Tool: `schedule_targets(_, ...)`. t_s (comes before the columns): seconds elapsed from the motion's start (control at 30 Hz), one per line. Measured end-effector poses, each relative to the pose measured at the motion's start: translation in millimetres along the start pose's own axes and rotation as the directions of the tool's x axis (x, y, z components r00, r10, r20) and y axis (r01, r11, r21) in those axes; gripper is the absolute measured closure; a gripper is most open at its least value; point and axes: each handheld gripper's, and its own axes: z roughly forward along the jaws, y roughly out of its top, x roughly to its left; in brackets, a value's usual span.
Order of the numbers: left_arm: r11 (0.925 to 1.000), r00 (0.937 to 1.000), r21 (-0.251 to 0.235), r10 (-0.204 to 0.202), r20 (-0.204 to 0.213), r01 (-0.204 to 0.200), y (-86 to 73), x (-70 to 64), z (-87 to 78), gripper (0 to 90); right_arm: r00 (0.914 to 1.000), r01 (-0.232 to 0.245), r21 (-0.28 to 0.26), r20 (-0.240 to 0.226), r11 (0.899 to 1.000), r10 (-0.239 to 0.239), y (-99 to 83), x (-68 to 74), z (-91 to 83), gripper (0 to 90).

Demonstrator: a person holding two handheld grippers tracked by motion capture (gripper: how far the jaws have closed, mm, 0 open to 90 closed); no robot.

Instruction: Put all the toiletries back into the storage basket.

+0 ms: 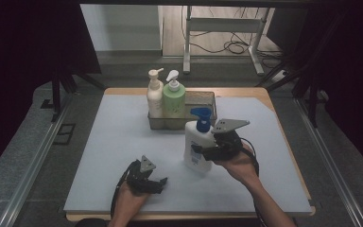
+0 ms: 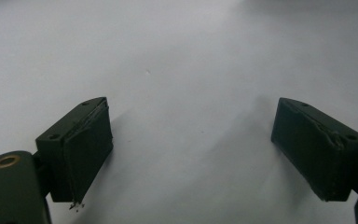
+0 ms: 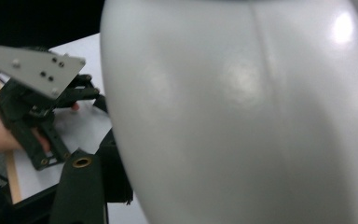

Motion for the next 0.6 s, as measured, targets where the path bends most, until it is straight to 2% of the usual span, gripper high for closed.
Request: schedule_targets(0.6,1.0000,1.0000,-0.006,-0.006,-0.001,0.006,-0.1,-0.5,0.4,12.1,0.9961,-0.033,-0.026,0.081,0.999,0.035,27.0,-30.6,-5.0,37.8)
